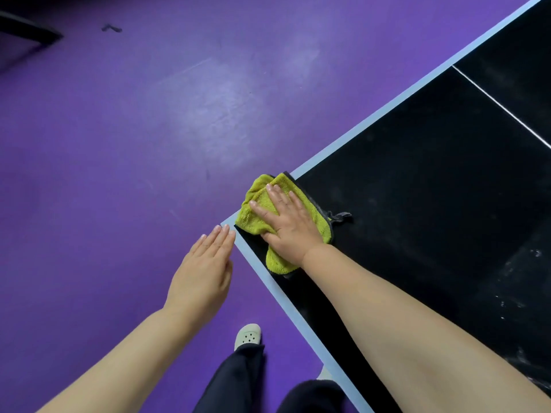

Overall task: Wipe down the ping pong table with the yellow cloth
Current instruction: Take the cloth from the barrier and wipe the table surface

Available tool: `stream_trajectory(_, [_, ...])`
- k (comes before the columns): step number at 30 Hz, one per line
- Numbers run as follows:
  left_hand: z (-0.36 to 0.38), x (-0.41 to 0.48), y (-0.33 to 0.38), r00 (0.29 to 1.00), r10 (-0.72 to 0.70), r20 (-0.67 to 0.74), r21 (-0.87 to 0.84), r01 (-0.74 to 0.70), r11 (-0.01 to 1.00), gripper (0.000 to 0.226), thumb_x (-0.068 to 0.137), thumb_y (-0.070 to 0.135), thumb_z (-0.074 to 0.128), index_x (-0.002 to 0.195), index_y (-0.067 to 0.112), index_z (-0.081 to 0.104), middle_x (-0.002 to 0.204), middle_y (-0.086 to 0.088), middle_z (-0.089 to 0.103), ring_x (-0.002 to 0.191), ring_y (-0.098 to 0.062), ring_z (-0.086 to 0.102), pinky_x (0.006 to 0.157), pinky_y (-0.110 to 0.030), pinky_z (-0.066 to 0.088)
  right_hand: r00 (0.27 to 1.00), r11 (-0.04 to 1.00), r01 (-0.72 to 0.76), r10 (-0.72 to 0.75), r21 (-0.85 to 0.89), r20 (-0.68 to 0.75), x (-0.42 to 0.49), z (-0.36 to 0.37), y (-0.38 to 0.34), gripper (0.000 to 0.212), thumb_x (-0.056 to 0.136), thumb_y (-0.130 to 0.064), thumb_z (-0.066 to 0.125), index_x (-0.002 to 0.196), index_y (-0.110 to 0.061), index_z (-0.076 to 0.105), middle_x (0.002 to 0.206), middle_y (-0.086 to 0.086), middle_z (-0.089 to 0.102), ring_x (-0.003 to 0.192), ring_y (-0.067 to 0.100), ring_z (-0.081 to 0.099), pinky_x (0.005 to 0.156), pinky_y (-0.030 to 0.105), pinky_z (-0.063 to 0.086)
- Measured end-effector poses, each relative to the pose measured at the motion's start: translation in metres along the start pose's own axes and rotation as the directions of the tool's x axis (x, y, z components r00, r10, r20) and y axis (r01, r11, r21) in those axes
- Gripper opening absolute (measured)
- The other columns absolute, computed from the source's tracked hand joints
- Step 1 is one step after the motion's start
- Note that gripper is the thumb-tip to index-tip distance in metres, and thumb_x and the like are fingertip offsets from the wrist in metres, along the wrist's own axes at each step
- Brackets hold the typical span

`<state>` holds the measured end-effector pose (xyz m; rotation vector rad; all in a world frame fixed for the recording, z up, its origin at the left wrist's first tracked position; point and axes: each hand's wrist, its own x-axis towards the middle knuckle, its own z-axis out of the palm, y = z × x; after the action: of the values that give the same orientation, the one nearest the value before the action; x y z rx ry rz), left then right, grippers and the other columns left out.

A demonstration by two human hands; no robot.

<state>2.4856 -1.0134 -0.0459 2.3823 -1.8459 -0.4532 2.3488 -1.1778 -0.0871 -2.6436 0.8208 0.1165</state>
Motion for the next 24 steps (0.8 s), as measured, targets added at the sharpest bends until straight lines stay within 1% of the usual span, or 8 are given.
stream_trajectory(5, [0.008, -0.012, 0.019, 0.996, 0.074, 0.043, 0.078, -0.077, 0.994, 0.056, 0.082, 0.023, 0.039, 0.131, 0.002, 0.052, 0.135, -0.012, 0.053, 0.121, -0.025, 0.054, 0.103, -0.037, 0.036, 0.993, 0.991, 0.119, -0.117, 0.063, -0.021, -0.038, 0.017, -0.015, 0.064, 0.083, -0.043, 0.038, 0.147, -0.034, 0.04, 0.161, 0.01, 0.02, 0.149, 0.022, 0.014, 0.12, 0.036, -0.001])
stream_trajectory(9, [0.02, -0.029, 0.047, 0.985, 0.154, 0.072, 0.135, -0.162, 0.977, 0.051, 0.08, 0.022, 0.04, 0.122, 0.002, 0.061, 0.128, -0.015, 0.058, 0.115, -0.026, 0.059, 0.093, -0.043, 0.045, 0.979, 0.978, 0.201, -0.199, 0.065, -0.038, -0.091, 0.03, -0.016, 0.054, 0.084, -0.04, 0.044, 0.135, -0.028, 0.055, 0.161, 0.008, 0.021, 0.15, 0.021, 0.013, 0.121, 0.038, 0.003])
stream_trajectory(11, [0.027, -0.042, 0.068, 0.979, 0.195, 0.058, 0.149, -0.202, 0.968, 0.045, 0.075, 0.017, 0.057, 0.117, 0.001, 0.064, 0.124, -0.016, 0.06, 0.111, -0.027, 0.061, 0.089, -0.044, 0.048, 0.976, 0.973, 0.216, -0.214, 0.078, -0.044, -0.121, 0.036, -0.013, 0.051, 0.081, -0.039, 0.051, 0.13, -0.027, 0.059, 0.161, 0.008, 0.019, 0.15, 0.02, 0.011, 0.121, 0.038, 0.003])
stream_trajectory(14, [0.037, -0.066, 0.107, 0.978, 0.179, 0.107, 0.132, -0.192, 0.972, 0.07, 0.05, 0.014, 0.087, 0.115, 0.001, 0.065, 0.121, -0.015, 0.062, 0.11, -0.026, 0.062, 0.088, -0.04, 0.048, 0.978, 0.974, 0.207, -0.203, 0.091, -0.049, -0.167, 0.043, -0.004, 0.055, 0.079, -0.04, 0.054, 0.132, -0.027, 0.057, 0.162, 0.008, 0.017, 0.151, 0.019, 0.007, 0.122, 0.038, 0.002])
stream_trajectory(19, [0.057, -0.105, 0.175, 0.971, 0.188, 0.145, 0.094, -0.203, 0.975, 0.074, 0.048, 0.021, 0.089, 0.117, 0.005, 0.064, 0.122, -0.011, 0.062, 0.11, -0.023, 0.062, 0.089, -0.034, 0.046, 0.983, 0.977, 0.18, -0.176, 0.113, -0.046, -0.25, 0.046, 0.018, 0.063, 0.082, -0.044, 0.051, 0.143, -0.029, 0.045, 0.163, 0.006, 0.013, 0.151, 0.017, 0.001, 0.121, 0.039, 0.002])
stream_trajectory(21, [0.062, -0.119, 0.208, 0.971, 0.171, 0.168, 0.079, -0.186, 0.979, 0.075, 0.058, 0.023, 0.085, 0.126, 0.007, 0.057, 0.133, -0.009, 0.054, 0.12, -0.021, 0.055, 0.097, -0.031, 0.039, 0.987, 0.981, 0.159, -0.156, 0.11, -0.033, -0.285, 0.045, 0.029, 0.066, 0.083, -0.046, 0.049, 0.146, -0.028, 0.04, 0.163, 0.006, 0.011, 0.151, 0.017, 0.0, 0.121, 0.039, 0.002])
stream_trajectory(23, [0.07, -0.133, 0.24, 0.96, 0.189, 0.207, 0.015, -0.197, 0.98, 0.07, 0.084, 0.021, 0.063, 0.144, 0.011, 0.029, 0.15, -0.003, 0.017, 0.14, -0.017, 0.023, 0.11, -0.028, 0.014, 0.99, 0.984, 0.141, -0.139, 0.105, -0.031, -0.32, 0.043, 0.042, 0.066, 0.084, -0.046, 0.048, 0.147, -0.026, 0.041, 0.162, 0.007, 0.012, 0.151, 0.018, 0.001, 0.121, 0.04, 0.004])
stream_trajectory(24, [0.075, -0.14, 0.254, 0.954, 0.211, 0.212, -0.019, -0.212, 0.977, 0.065, 0.093, 0.019, 0.049, 0.147, 0.013, 0.014, 0.15, 0.001, 0.0, 0.142, -0.014, 0.003, 0.11, -0.026, 0.0, 0.991, 0.986, 0.131, -0.128, 0.1, -0.03, -0.337, 0.043, 0.049, 0.066, 0.083, -0.044, 0.048, 0.146, -0.025, 0.042, 0.162, 0.007, 0.013, 0.151, 0.018, 0.002, 0.121, 0.041, 0.004])
